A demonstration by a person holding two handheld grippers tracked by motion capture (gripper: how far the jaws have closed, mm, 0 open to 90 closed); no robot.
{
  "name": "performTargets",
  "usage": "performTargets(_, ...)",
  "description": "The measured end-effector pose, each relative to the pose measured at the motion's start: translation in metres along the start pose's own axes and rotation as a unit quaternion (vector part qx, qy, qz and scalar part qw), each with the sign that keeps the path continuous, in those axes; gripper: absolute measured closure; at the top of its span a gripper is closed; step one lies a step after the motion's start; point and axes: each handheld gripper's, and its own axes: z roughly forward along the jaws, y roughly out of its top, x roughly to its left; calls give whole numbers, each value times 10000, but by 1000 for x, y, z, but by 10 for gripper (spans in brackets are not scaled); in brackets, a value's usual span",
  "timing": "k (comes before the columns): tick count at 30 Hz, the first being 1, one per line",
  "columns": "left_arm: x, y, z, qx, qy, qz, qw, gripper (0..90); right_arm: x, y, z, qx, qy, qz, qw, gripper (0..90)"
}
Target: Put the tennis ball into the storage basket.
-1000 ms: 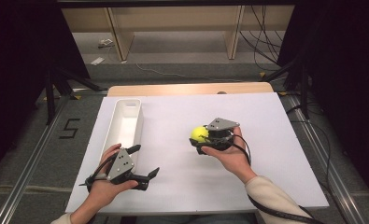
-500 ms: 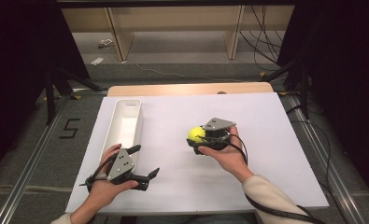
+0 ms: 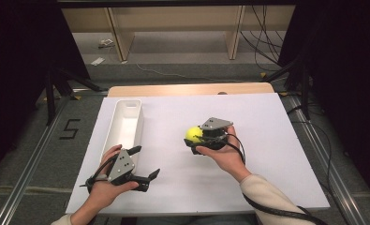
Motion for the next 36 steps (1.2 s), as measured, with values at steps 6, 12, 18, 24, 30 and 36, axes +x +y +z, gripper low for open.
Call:
performTargets(6,0,0,0,4,-9,-5,10000,40,0,2,2,-6,23,13,10000,267)
performTargets(12,0,0,0,1,-9,-9,10000,41,1,3,3,-10,44,6,10000,267)
performTargets(18,0,-1,0,5,-13,-6,10000,41,2,4,5,-5,58,12,10000,267)
performTargets(24,0,0,0,10,-8,2,10000,41,4,6,6,-16,81,-8,10000,267)
performTargets(30,0,-1,0,12,-25,8,10000,42,5,8,8,-48,106,-15,9999,267)
performTargets(36,0,0,0,1,-33,4,10000,42,4,8,8,-34,94,0,10000,267)
